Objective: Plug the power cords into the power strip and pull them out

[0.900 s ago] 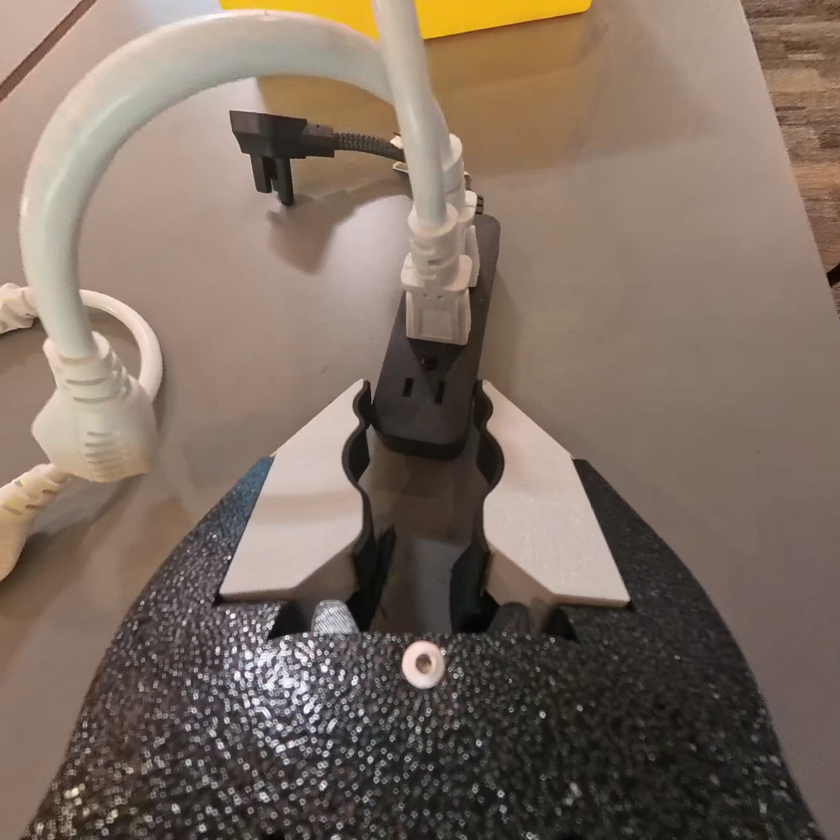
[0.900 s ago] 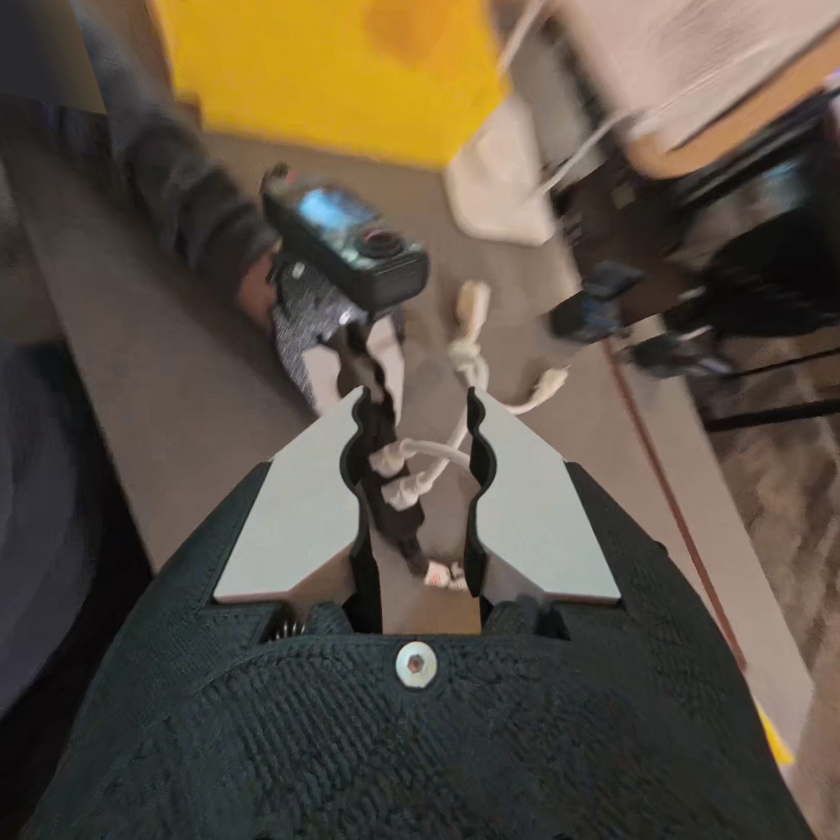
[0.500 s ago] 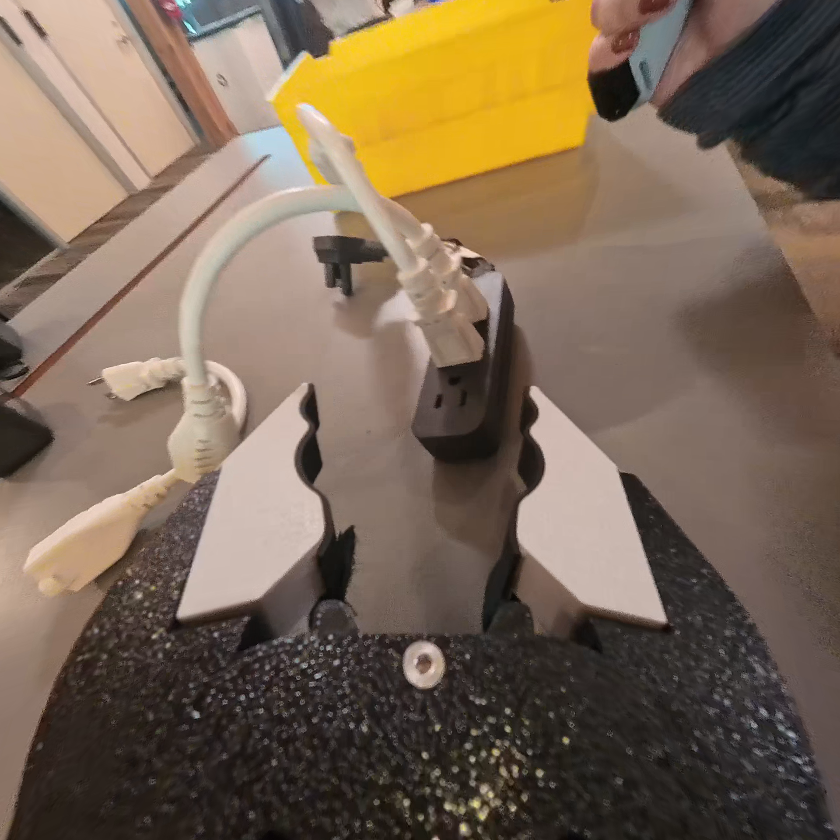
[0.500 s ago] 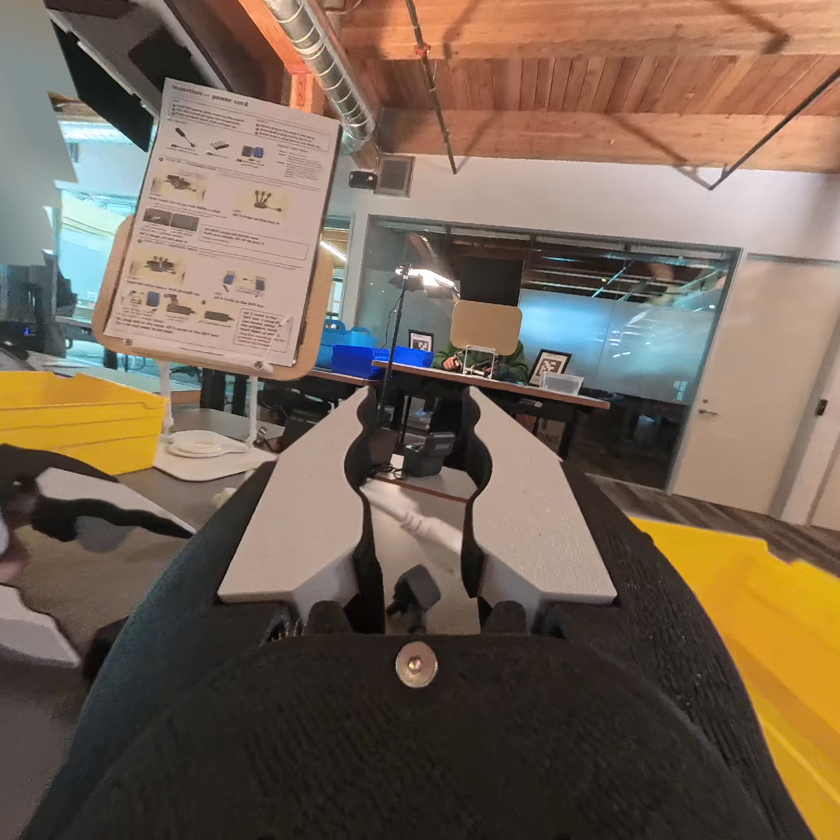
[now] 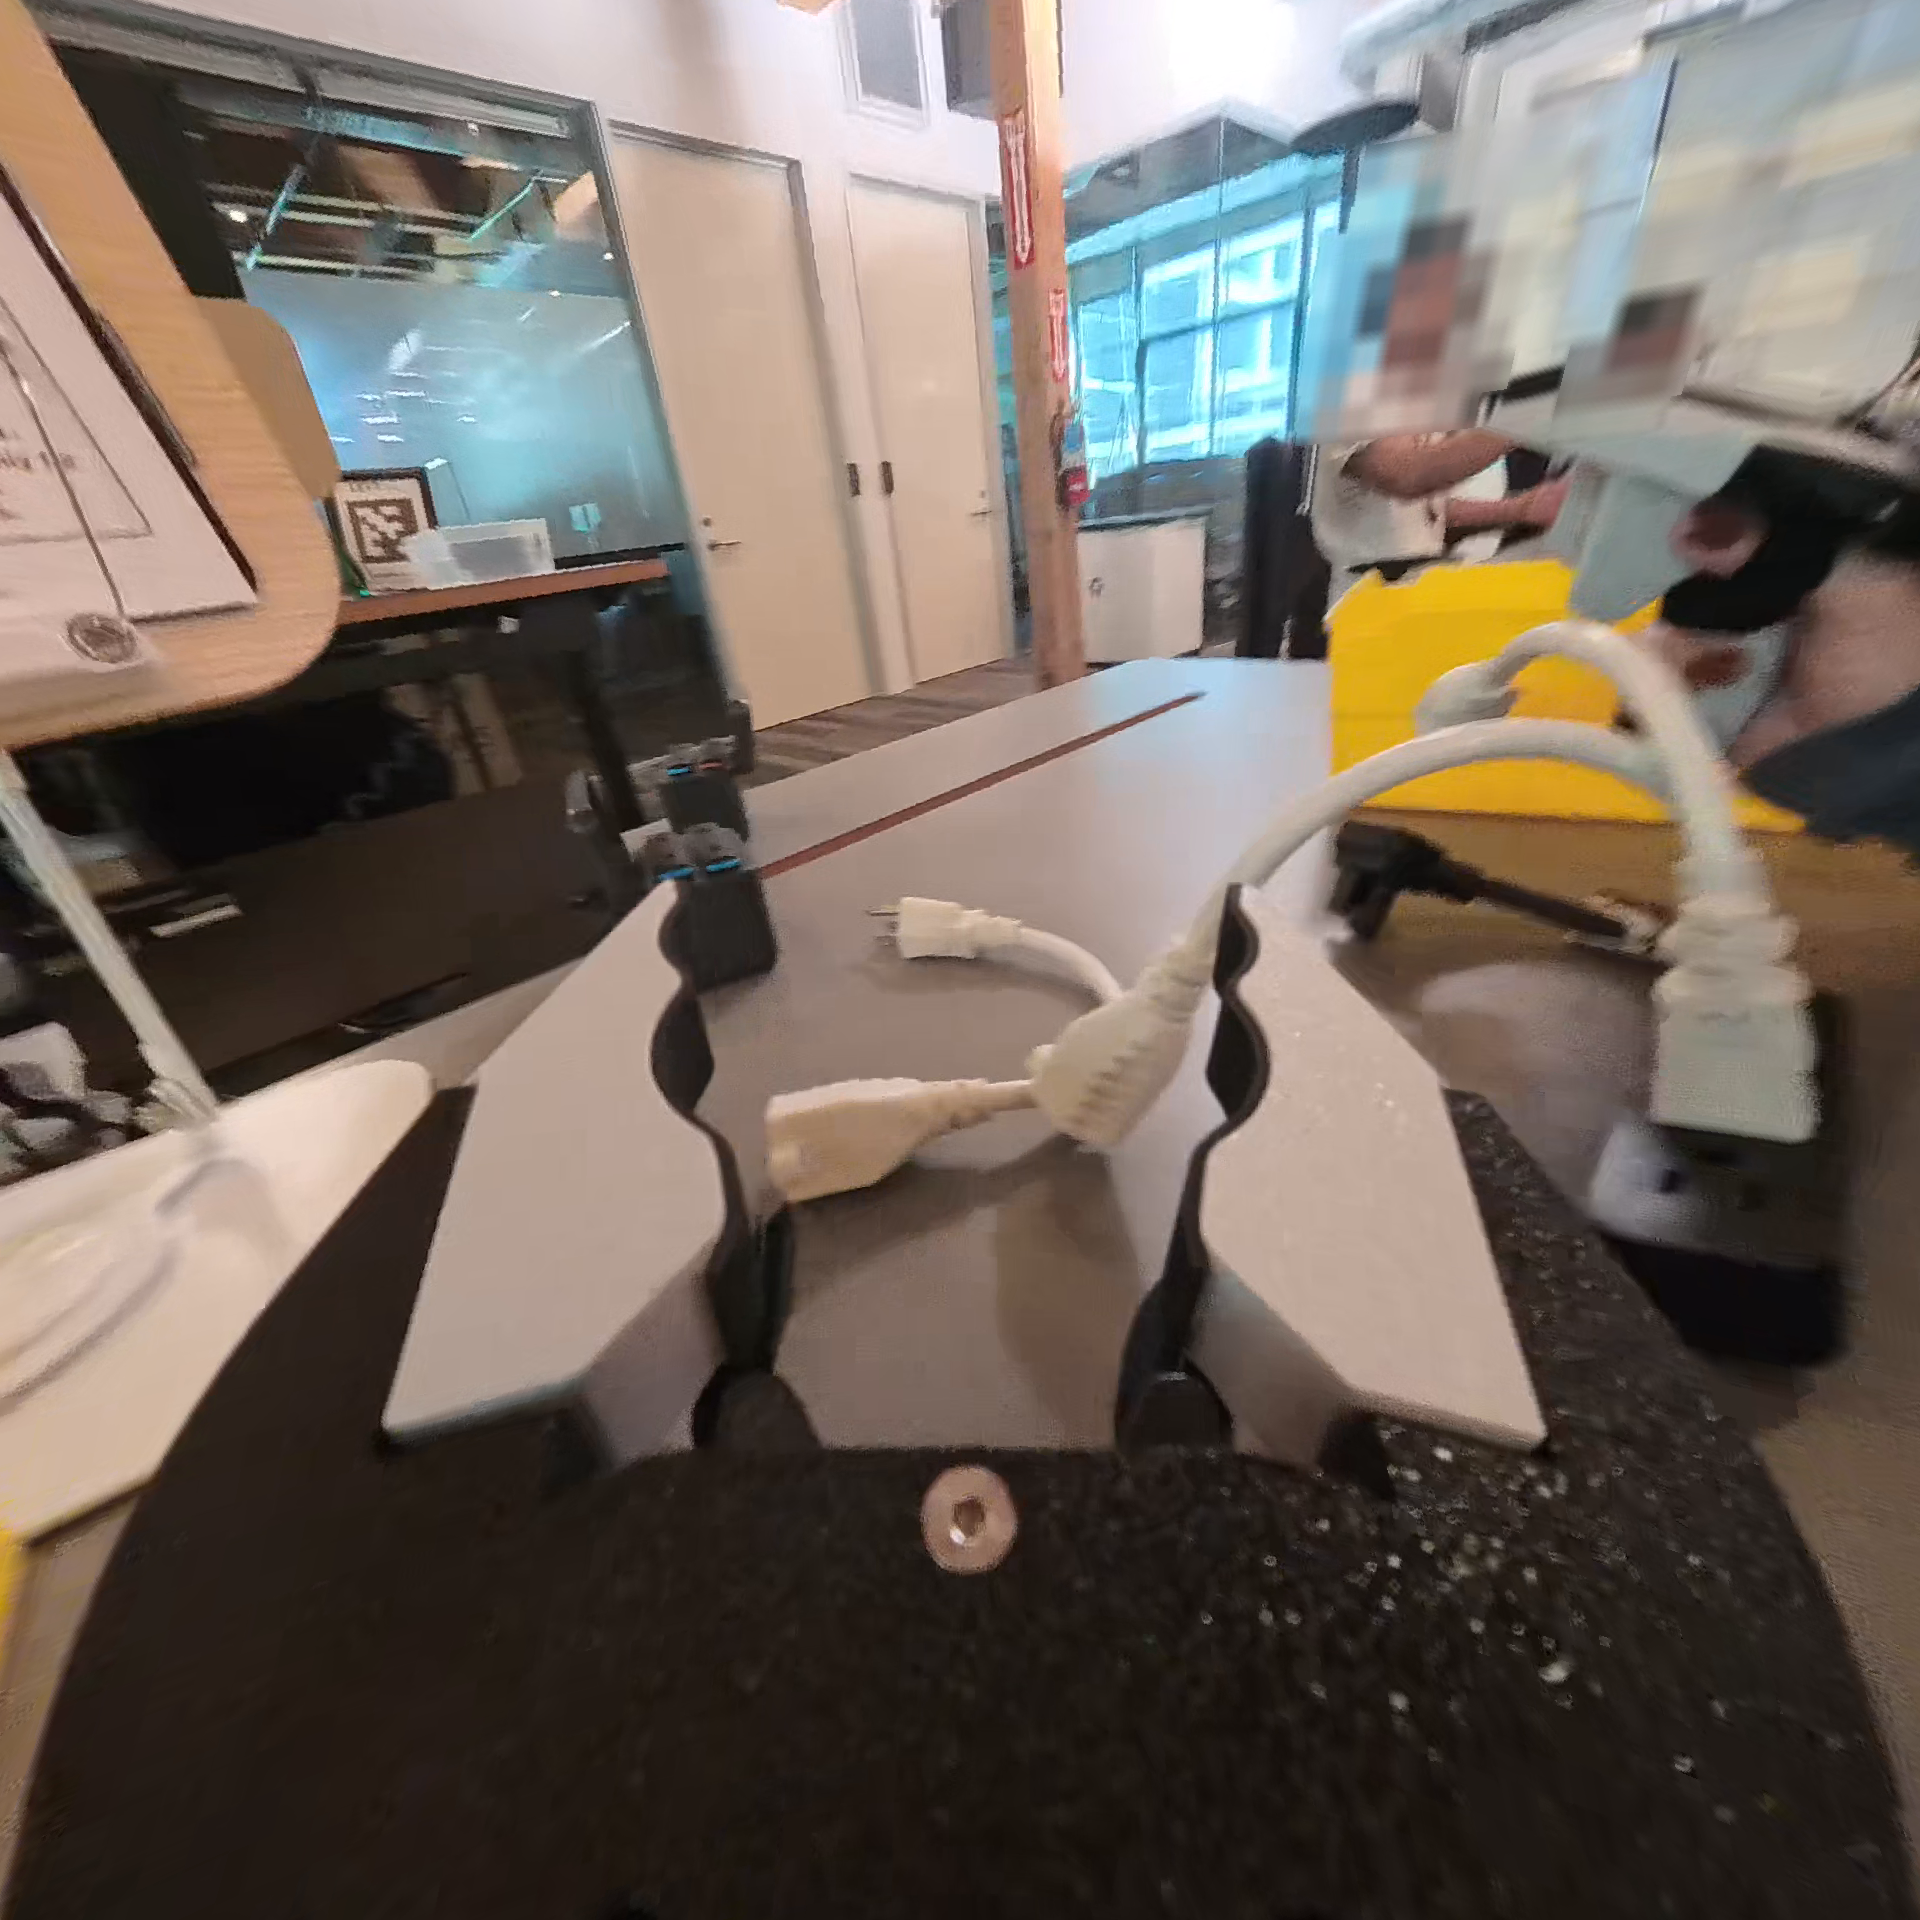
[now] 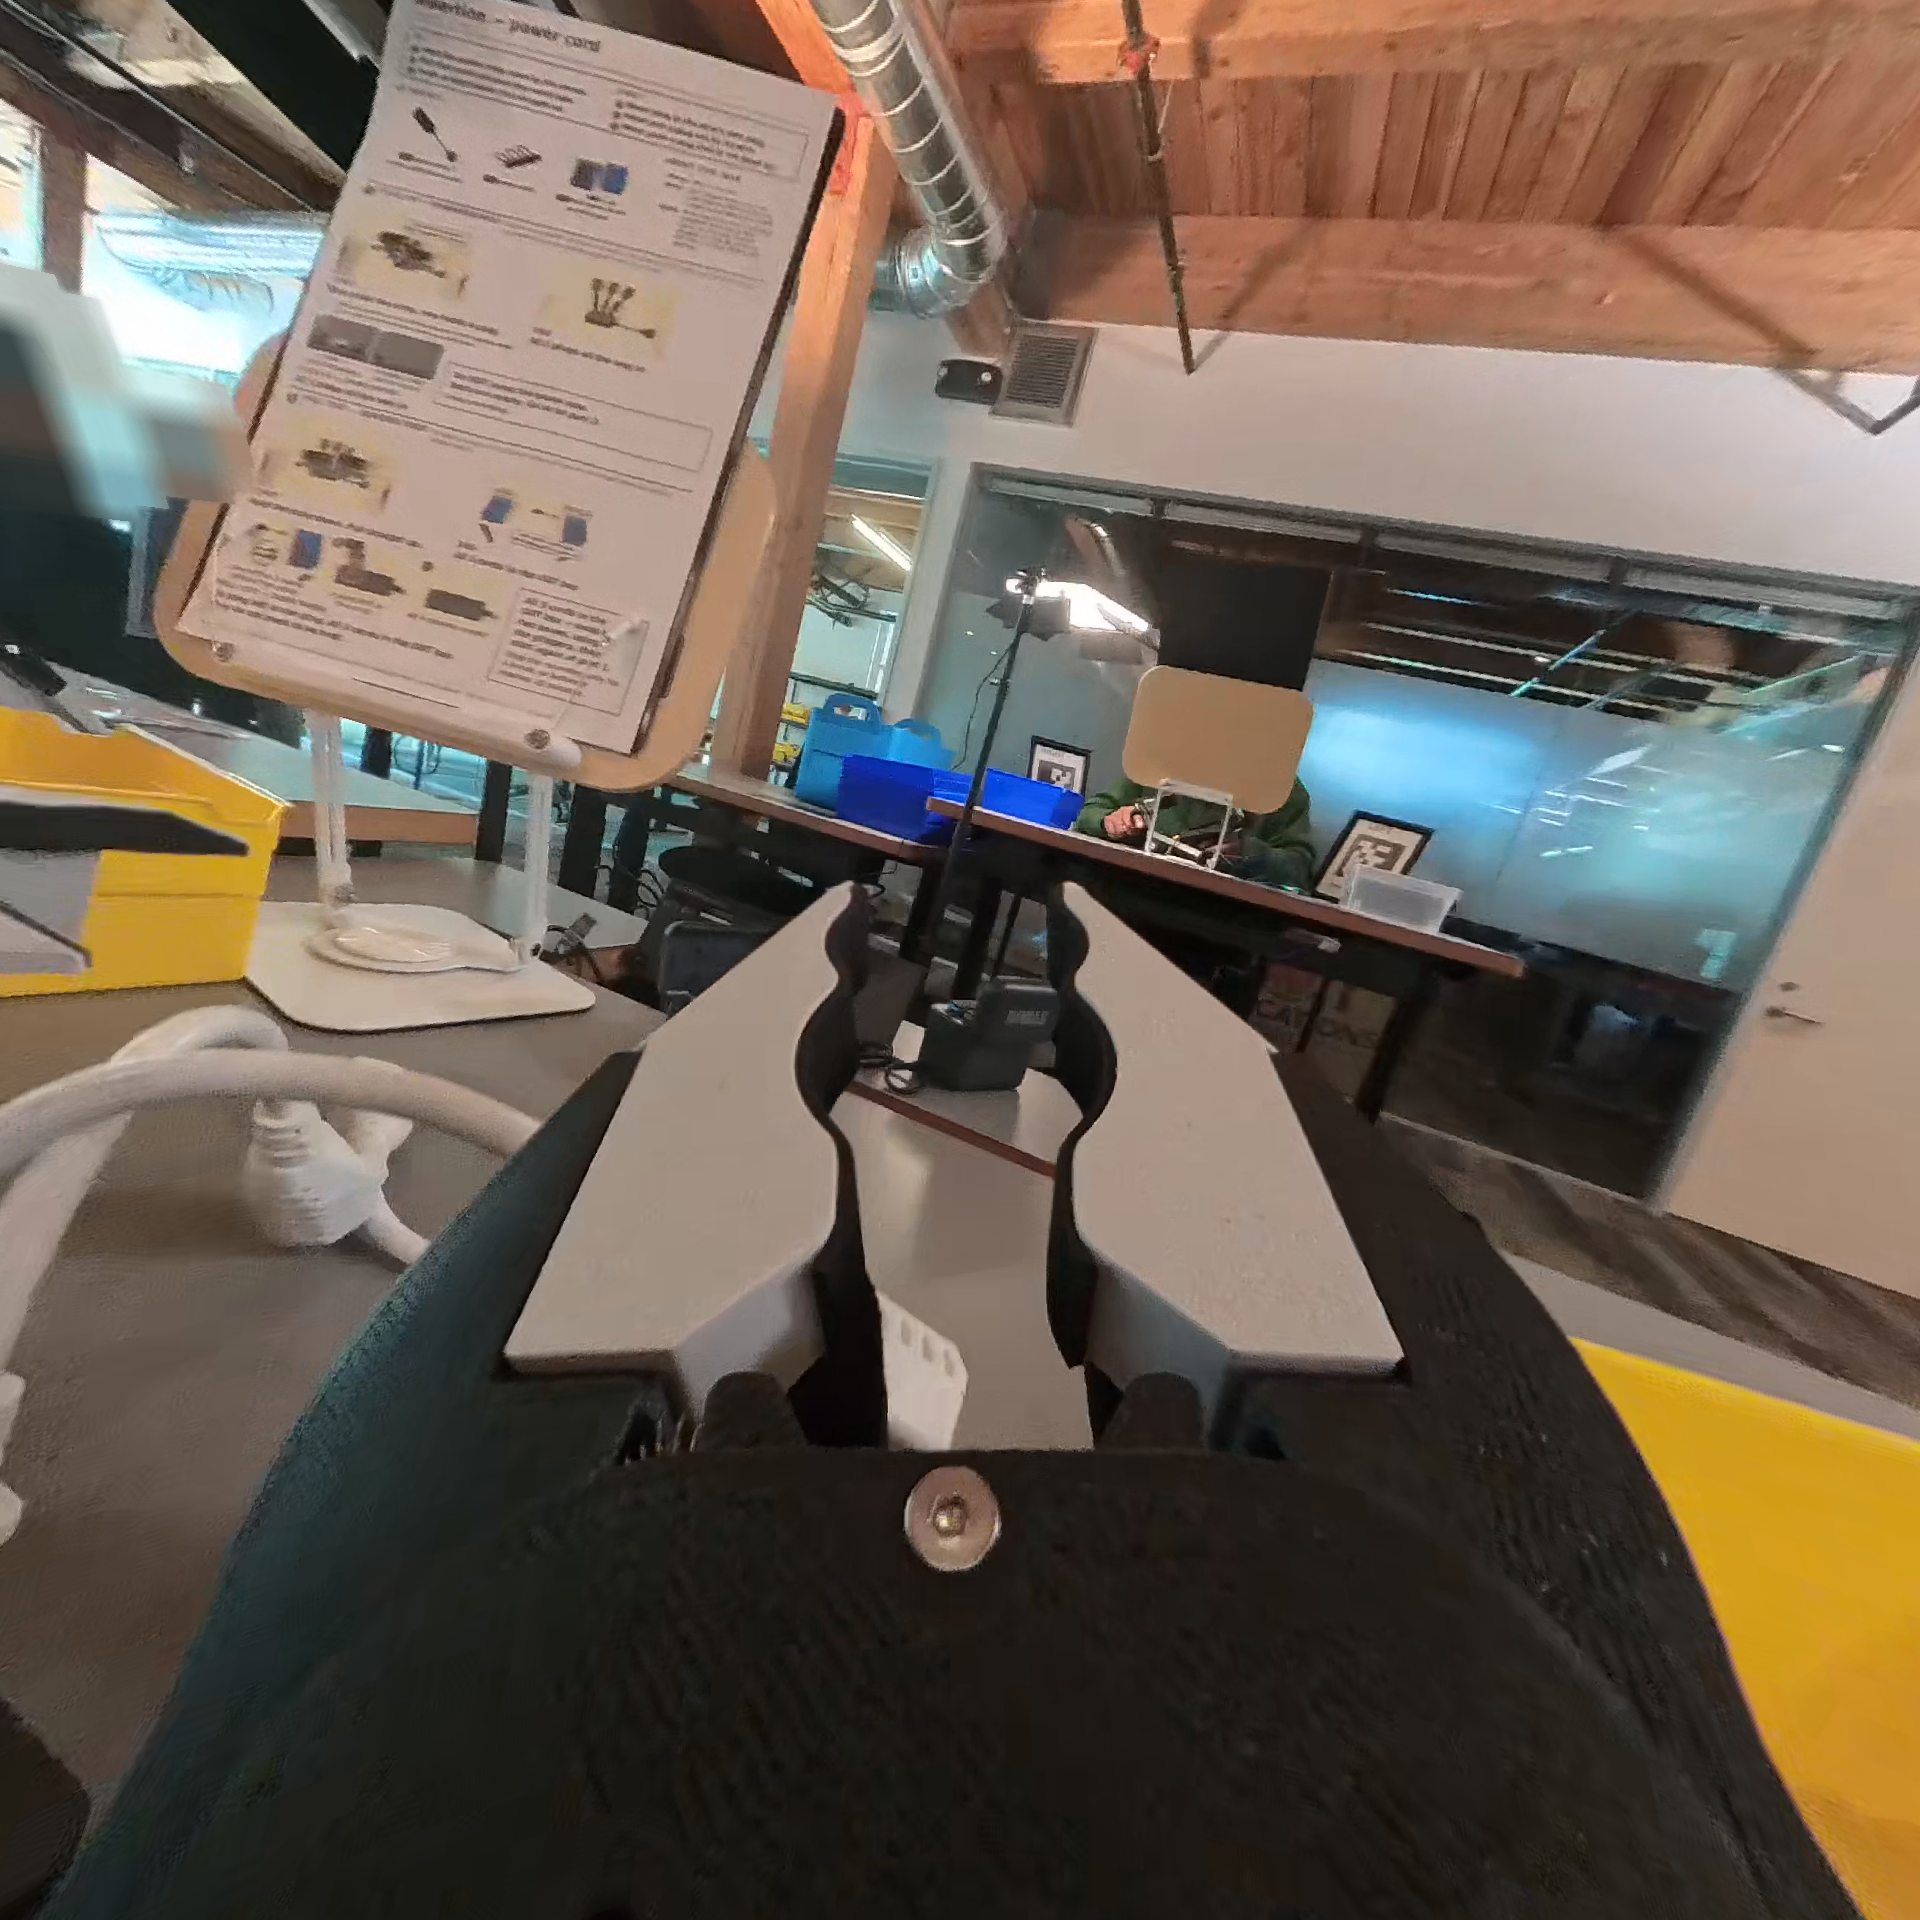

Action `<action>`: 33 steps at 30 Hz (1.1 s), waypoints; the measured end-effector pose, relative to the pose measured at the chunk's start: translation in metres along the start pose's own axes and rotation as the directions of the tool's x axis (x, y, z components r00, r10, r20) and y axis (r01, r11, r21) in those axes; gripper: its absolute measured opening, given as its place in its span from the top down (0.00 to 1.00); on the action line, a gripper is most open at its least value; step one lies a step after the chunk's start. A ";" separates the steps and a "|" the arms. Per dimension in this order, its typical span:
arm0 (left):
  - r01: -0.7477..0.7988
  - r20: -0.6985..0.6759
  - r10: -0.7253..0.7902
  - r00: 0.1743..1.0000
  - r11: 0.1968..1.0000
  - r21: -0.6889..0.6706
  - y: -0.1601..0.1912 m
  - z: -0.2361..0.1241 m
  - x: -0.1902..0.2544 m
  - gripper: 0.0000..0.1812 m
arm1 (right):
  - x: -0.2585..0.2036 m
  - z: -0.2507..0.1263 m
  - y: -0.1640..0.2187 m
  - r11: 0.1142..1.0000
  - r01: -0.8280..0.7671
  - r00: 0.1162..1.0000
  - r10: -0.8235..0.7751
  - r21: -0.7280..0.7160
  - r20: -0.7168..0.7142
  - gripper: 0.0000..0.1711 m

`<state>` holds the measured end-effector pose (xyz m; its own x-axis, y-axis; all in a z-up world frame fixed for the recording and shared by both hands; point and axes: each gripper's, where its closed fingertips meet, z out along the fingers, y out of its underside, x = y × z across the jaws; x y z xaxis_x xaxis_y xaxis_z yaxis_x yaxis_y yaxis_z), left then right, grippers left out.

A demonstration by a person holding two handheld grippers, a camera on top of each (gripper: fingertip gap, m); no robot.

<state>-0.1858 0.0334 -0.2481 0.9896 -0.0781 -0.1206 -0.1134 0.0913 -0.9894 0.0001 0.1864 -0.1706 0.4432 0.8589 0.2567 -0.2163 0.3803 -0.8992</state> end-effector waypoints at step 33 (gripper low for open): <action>-0.300 -0.396 0.102 0.913 0.825 -0.478 0.102 0.050 -0.022 0.56 | -0.011 -0.008 0.058 0.996 0.043 0.998 -0.039 -0.081 0.047 0.87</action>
<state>-0.2146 0.0939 -0.3420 0.8567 -0.4549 -0.2433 -0.4324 -0.3761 -0.8195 -0.0107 0.1965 -0.2283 0.4102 0.8583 0.3083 -0.1258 0.3880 -0.9130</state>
